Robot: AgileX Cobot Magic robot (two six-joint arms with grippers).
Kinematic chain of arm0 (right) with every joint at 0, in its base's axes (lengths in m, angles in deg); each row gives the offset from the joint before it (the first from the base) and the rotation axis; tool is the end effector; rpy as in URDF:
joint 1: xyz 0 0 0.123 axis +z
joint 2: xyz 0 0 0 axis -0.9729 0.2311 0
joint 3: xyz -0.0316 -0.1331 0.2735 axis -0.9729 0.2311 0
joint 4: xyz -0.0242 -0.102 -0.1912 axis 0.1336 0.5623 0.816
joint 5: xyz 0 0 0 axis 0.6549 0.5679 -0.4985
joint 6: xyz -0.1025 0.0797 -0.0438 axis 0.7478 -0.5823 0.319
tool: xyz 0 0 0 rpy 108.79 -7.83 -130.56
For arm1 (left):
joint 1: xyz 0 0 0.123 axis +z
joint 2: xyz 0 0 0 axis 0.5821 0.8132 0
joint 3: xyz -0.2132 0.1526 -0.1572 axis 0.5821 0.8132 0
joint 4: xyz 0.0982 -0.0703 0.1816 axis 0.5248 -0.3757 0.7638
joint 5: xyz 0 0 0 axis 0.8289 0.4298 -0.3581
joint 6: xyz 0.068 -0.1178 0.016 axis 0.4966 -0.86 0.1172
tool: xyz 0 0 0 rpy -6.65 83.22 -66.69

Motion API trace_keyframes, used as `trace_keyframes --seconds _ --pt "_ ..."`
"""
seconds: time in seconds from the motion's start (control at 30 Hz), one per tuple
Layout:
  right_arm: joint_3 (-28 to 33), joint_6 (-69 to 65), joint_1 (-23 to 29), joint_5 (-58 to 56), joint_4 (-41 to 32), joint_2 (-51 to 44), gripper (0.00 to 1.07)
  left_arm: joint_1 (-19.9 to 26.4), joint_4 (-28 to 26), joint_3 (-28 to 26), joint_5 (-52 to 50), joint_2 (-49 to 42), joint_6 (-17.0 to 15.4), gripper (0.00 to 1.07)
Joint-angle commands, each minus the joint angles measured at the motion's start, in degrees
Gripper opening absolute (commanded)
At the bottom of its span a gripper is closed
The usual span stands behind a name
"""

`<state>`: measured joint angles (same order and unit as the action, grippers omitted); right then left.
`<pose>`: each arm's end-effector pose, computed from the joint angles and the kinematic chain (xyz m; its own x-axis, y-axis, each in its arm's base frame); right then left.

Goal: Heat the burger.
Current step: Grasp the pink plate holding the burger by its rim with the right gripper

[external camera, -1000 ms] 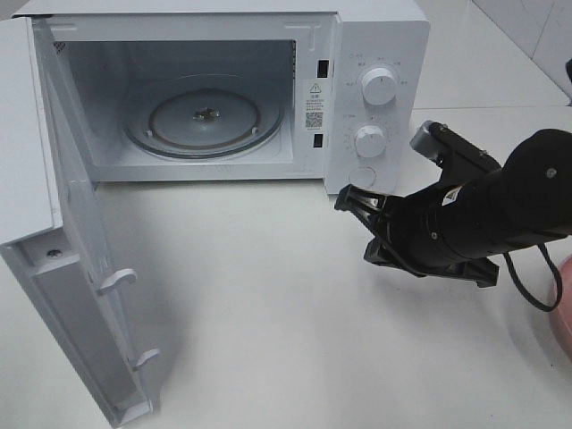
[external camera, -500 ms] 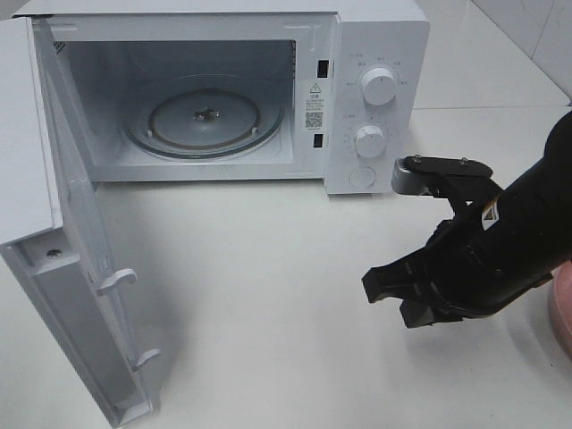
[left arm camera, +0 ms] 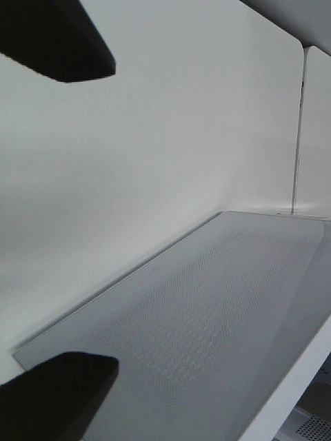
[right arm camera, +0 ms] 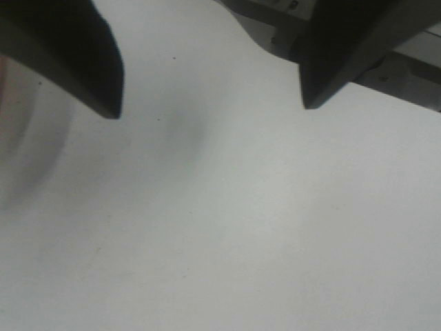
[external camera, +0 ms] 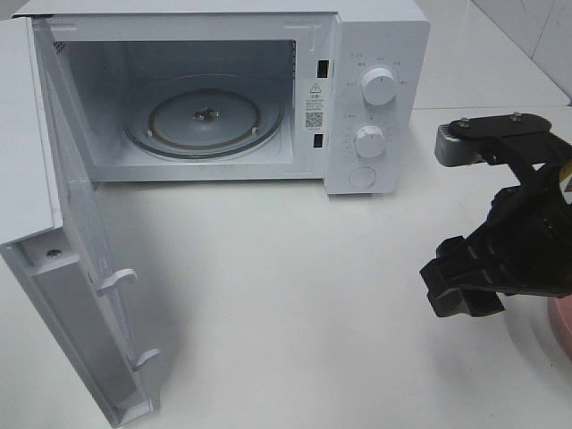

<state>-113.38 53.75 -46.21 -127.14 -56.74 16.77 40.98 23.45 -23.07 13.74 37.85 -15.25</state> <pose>0.1762 0.0985 0.2155 -0.8750 -0.3017 -0.3786 -0.3414 0.9390 0.0408 -0.0167 -0.0231 0.2452 -0.4364 -0.0385 -0.8989 0.0483 0.9966 -0.0661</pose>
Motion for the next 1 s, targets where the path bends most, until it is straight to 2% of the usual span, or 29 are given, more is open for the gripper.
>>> trace_keyframes --seconds 0.03,0.07,0.23,0.33,0.37,0.73,1.0 --pt "-0.40 -2.46 -0.29 -1.15 3.61 -0.80 0.87 0.06 -0.40 0.06 0.06 -0.46 -0.34 1.00" --pt "-0.40 -2.64 -0.29 -1.60 4.53 -0.80 0.93 0.06 -0.40 0.06 0.06 -0.46 -0.34 1.00" --pt "-0.40 -3.50 -0.57 -3.55 9.11 -0.80 0.94 0.06 -0.40 0.06 0.06 -0.46 -0.34 1.00" --pt "-0.40 -3.72 -3.67 -3.55 9.34 -0.80 0.93 0.06 -0.40 0.06 0.06 -0.46 -0.34 1.00" --pt "-0.40 -3.44 -6.36 -3.55 9.28 -0.80 0.92 0.06 -0.40 0.06 0.06 -0.46 -0.34 1.00" --pt "-0.40 1.03 -17.48 -3.21 9.28 -0.80 0.87 0.06 -0.40 0.06 0.06 -0.46 -0.34 1.00" --pt "-0.40 3.04 -22.80 -1.49 9.28 -0.06 0.85 0.06 -0.40 0.06 0.06 -0.46 -0.34 1.00"
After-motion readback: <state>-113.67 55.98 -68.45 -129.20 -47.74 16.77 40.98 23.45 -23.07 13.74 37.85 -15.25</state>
